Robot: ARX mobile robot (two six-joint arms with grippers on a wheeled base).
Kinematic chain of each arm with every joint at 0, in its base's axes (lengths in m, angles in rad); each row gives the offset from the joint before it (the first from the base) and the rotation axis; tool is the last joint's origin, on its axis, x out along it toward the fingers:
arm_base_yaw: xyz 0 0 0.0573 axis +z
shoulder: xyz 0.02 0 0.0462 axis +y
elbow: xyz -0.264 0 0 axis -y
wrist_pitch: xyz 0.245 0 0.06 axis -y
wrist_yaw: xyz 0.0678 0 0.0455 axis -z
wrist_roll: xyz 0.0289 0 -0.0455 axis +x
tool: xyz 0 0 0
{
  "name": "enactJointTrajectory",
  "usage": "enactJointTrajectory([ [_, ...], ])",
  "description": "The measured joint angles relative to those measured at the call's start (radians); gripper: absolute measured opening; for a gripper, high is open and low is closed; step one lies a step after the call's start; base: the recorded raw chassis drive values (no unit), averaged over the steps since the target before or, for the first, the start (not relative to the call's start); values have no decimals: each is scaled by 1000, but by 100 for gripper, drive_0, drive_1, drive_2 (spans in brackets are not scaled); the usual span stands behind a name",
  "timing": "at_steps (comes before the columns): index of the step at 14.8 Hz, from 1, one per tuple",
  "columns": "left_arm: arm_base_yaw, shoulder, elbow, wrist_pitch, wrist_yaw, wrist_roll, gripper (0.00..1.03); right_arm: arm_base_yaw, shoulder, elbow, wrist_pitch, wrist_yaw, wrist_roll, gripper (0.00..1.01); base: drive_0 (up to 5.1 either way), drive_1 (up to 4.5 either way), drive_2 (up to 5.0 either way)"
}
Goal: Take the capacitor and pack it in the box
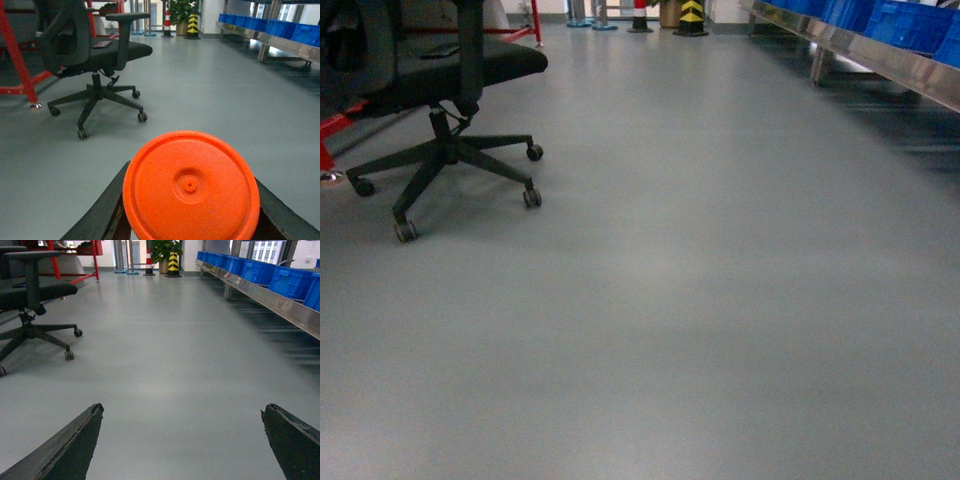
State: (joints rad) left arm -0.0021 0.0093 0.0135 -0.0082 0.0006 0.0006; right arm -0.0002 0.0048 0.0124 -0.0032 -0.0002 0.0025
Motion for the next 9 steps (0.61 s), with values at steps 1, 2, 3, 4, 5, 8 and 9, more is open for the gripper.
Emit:
enactJointTrajectory([
  [1,0,0,0,6,-1,0,44,0,0,0,-3,0,0,98,-498,247,247],
  [2,0,0,0,1,-2,0,44,0,0,0,0,0,0,98,-507,239,239],
  [3,0,0,0,2,-1,0,44,0,0,0,-2,0,0,98,-512,234,234],
  [4,0,0,0,2,-2,0,44,0,0,0,-2,0,0,98,-504,242,242],
  [5,0,0,0,3,0,0,44,0,0,0,-1,0,0,98,-488,258,258],
  [8,0,0,0,1,-1,0,44,0,0,0,-2,0,0,98,-488,258,258],
  [9,0,0,0,3,-1,0,44,0,0,0,-5,0,0,98,-497,248,248],
])
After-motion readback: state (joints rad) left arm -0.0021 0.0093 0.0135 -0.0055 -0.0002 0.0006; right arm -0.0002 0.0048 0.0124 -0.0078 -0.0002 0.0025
